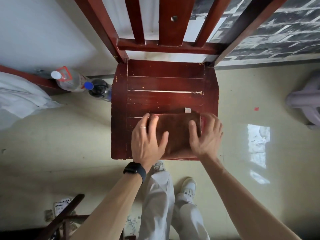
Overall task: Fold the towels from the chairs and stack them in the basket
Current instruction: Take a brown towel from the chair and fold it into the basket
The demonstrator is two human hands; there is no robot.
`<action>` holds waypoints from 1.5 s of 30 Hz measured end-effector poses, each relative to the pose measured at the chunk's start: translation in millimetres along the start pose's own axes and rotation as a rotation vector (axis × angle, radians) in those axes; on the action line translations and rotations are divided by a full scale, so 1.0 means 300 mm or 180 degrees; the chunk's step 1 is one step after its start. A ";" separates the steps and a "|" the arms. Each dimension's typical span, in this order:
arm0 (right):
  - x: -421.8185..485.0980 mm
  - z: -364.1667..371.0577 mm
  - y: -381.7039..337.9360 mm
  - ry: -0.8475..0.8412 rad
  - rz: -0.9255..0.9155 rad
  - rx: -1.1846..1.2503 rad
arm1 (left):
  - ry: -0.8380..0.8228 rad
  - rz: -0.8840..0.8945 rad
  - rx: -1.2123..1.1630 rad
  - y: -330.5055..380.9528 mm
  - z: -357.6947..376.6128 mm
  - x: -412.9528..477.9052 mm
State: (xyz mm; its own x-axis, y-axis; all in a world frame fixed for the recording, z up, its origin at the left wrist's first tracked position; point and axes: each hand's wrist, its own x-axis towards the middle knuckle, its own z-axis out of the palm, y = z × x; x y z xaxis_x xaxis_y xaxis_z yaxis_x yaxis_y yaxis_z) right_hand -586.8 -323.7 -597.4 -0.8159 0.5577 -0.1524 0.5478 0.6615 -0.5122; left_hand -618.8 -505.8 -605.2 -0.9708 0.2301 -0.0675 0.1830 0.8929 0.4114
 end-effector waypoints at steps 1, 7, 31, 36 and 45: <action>-0.032 0.008 0.001 -0.0023 -0.0397 -0.0244 | -0.0149 0.0342 0.0191 -0.003 0.013 -0.028; -0.053 0.127 0.067 -0.0898 -0.1115 -0.1267 | -0.0873 0.0404 0.0650 -0.024 0.104 -0.033; 0.098 -0.044 0.041 -0.1574 0.2122 0.0596 | -0.1110 -0.3064 -0.1745 0.056 -0.056 0.095; 0.122 -0.054 0.040 -0.1976 0.2121 0.0994 | -0.1402 -0.3266 -0.2071 0.016 -0.056 0.123; 0.050 -0.226 0.050 -0.1861 0.1585 0.1638 | -0.1350 -0.2539 -0.2356 0.038 -0.157 0.087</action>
State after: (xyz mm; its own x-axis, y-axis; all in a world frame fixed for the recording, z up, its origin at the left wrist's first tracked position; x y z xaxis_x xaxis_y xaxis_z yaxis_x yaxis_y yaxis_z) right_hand -578.5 -271.4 -550.0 -0.5484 0.2835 -0.7867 0.8252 0.0309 -0.5640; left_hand -649.4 -507.9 -559.5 -0.6147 -0.0585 -0.7866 -0.7262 0.4311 0.5355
